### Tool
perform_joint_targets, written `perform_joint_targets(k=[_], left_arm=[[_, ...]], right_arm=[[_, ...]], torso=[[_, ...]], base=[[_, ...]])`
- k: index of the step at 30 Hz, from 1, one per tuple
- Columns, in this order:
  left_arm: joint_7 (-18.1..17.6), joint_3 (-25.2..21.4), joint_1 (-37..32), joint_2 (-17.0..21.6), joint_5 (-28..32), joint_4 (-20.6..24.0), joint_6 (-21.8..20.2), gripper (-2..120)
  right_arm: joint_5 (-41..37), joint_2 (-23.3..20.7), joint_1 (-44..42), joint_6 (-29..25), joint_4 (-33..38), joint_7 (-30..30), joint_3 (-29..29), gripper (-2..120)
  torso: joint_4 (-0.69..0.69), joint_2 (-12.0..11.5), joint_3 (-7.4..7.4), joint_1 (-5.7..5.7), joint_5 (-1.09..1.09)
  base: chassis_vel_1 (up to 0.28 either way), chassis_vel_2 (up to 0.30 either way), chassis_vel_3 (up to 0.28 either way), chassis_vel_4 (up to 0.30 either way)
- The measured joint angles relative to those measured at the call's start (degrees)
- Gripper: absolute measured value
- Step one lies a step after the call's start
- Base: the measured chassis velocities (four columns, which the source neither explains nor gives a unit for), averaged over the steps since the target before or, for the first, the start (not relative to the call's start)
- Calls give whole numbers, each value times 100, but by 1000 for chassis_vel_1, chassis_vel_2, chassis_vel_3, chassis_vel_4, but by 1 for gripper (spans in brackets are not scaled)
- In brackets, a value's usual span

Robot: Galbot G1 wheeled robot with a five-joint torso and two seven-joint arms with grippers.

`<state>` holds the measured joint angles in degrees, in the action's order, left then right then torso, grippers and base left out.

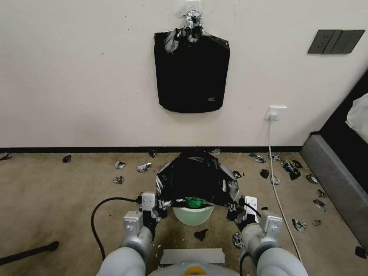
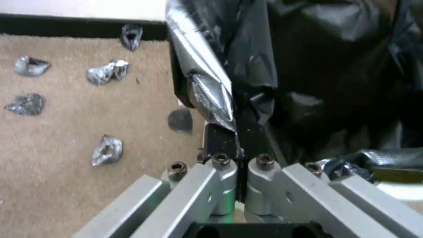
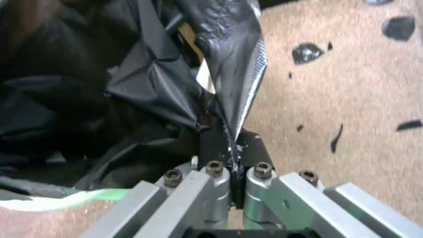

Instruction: Place a trash bag onto the trash bin.

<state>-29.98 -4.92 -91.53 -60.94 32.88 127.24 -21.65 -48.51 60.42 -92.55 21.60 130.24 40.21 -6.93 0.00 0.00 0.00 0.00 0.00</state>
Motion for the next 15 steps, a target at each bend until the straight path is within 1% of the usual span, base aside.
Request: perform_joint_targets(k=[2,6,11,15], left_arm=[[0,15,-3,-2,53,-66,-69,0],[5,30,-19,-29,100,-137,-106,0],[9,42,10,-42,151,-225,-109,0],[22,48,59,-109,184,-396,-111,0]], right_arm=[[-192,18,13,146,-38,66,-46,0],[-456,29,23,271,-88,92,-107,0],[-623,42,115,314,-174,88,-117,0],[-833,129,228,400,-279,74,-179,0]], torso=[[0,0,0,0,0],[0,0,0,0,0],[0,0,0,0,0],[0,0,0,0,0]], base=[[0,0,0,0],[0,0,0,0],[0,0,0,0],[0,0,0,0]])
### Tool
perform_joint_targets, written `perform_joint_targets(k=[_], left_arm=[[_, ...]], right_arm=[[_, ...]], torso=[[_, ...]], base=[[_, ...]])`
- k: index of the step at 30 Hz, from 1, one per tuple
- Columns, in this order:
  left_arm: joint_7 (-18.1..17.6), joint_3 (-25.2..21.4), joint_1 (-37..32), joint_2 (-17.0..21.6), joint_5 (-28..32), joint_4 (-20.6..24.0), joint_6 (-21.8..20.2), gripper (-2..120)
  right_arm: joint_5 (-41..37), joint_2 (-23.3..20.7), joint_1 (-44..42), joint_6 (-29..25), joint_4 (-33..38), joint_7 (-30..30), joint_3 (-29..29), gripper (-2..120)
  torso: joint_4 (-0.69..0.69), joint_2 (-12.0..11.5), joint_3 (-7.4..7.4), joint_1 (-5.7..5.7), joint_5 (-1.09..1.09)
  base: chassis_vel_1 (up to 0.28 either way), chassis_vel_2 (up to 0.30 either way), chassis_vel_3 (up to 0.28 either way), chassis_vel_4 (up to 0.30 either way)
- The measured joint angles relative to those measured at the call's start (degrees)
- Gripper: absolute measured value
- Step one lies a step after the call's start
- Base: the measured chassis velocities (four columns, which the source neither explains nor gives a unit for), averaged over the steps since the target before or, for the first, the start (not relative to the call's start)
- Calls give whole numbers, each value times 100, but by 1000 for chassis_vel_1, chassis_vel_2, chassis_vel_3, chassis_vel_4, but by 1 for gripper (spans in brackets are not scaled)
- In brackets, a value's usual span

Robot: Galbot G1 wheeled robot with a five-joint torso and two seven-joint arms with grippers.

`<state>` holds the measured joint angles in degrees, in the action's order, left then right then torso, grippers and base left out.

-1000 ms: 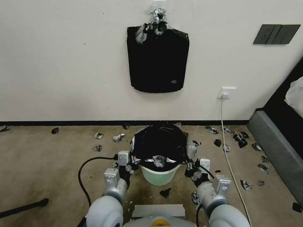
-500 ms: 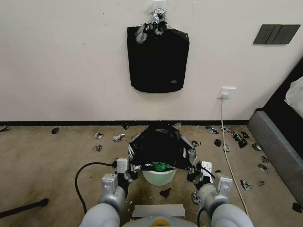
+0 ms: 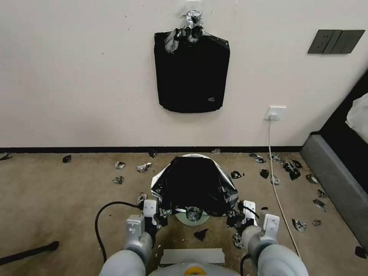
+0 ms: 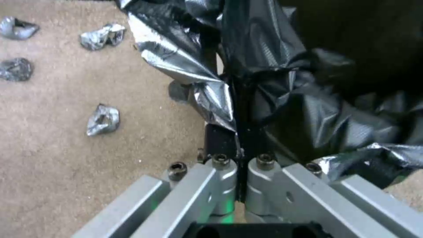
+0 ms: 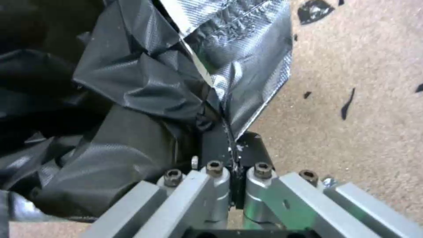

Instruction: Place a trash bag onto the trash bin.

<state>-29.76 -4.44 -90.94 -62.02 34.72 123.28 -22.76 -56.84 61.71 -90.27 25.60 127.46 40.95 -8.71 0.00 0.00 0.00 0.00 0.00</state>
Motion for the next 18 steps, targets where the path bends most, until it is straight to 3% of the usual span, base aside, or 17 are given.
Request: perform_joint_targets(k=[18], left_arm=[[194,30,137,-117,-41,-412,-26,0]], right_arm=[[25,70,96,83,-409,-357,-5,0]], torso=[[0,0,0,0,0]], base=[[0,0,0,0]])
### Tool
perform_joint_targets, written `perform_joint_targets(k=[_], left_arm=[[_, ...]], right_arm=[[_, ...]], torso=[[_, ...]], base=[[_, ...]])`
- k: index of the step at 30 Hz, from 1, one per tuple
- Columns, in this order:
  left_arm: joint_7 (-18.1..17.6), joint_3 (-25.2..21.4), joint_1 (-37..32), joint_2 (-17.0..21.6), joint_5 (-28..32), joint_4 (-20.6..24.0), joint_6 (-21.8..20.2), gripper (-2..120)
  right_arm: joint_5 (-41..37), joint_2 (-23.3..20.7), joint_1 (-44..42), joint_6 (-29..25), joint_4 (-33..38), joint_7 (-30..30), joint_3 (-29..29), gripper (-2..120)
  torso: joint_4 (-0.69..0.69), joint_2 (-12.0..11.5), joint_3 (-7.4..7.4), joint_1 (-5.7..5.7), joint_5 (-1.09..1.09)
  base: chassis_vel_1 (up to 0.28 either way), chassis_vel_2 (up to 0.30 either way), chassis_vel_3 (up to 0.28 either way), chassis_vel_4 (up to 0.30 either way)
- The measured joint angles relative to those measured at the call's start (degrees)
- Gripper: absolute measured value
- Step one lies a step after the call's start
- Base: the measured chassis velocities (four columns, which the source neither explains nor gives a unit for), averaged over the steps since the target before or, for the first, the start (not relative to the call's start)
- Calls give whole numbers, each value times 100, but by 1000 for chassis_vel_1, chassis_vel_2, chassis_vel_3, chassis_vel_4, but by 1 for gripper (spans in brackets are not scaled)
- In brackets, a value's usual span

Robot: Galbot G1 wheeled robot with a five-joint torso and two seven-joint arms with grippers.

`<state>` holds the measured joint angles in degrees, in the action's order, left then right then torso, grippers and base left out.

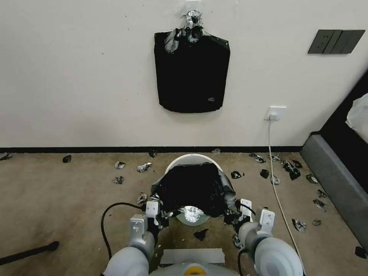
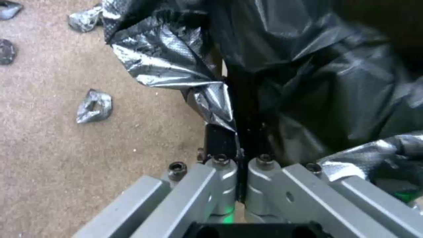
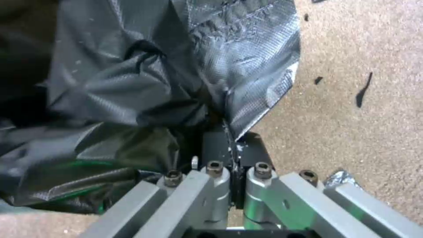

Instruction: Place a trash bag onto the trash bin.

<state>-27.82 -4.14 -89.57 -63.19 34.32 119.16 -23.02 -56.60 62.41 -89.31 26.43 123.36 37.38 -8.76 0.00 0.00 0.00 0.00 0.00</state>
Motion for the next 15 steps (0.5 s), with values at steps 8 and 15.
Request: perform_joint_targets(k=[8,15], left_arm=[[1,-9,148,20,-26,-164,27,0],[22,-24,257,24,-42,-278,87,0]], right_arm=[[75,-22,165,-6,-243,-52,4,0],[243,-33,322,-86,-498,-201,11,0]], torso=[[0,0,0,0,0],[0,0,0,0,0]], base=[[0,0,0,0],[0,0,0,0]])
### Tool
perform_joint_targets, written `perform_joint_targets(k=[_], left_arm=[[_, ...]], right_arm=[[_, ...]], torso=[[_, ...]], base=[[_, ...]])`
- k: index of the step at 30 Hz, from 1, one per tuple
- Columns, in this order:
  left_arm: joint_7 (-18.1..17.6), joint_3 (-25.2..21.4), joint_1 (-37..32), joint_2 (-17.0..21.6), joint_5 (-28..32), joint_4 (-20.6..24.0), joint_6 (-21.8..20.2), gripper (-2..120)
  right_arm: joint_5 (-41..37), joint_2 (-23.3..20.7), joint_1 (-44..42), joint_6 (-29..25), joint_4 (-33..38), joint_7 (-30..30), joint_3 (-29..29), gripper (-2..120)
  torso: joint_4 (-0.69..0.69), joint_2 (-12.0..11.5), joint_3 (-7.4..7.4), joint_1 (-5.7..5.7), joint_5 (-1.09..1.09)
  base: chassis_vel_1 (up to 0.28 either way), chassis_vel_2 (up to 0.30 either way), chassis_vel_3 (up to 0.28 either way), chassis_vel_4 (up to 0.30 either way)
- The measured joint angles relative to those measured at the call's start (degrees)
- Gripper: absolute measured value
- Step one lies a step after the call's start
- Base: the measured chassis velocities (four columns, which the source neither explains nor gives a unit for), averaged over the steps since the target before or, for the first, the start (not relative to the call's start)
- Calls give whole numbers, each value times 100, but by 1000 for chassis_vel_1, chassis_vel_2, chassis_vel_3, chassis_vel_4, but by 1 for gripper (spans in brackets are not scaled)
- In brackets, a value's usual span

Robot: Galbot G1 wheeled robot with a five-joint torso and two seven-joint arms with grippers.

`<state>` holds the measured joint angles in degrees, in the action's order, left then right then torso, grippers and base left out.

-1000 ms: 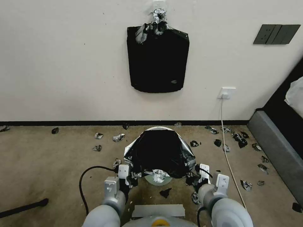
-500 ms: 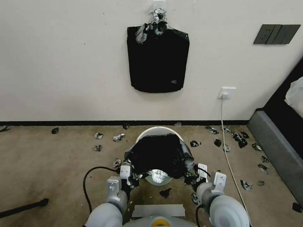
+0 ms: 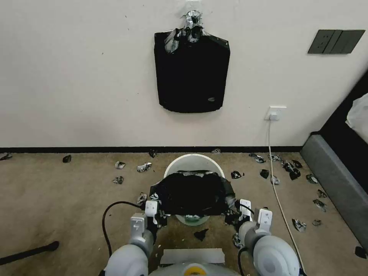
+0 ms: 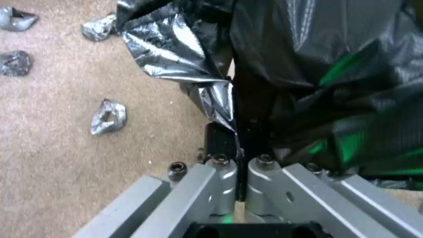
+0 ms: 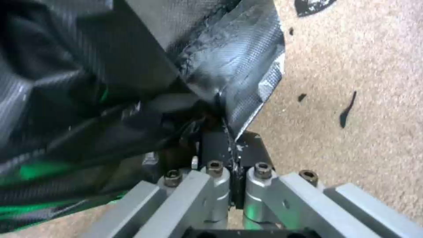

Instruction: Place a trash bag onto the trash bin.

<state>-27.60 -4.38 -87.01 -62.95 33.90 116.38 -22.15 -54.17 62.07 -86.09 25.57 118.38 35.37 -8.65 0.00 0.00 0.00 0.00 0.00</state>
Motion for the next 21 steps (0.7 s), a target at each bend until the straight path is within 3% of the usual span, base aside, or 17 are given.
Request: perform_joint_targets(k=[9,21], left_arm=[[113,-30,-2,-24,-122,-108,235,0],[130,-173,-169,64,-130,144,60,39]], right_arm=[[136,-17,-14,-145,-34,-147,20,0],[224,-84,-336,-182,291,-130,-56,45]], torso=[[0,0,0,0,0],[0,0,0,0,0]], base=[[0,0,0,0],[0,0,0,0]])
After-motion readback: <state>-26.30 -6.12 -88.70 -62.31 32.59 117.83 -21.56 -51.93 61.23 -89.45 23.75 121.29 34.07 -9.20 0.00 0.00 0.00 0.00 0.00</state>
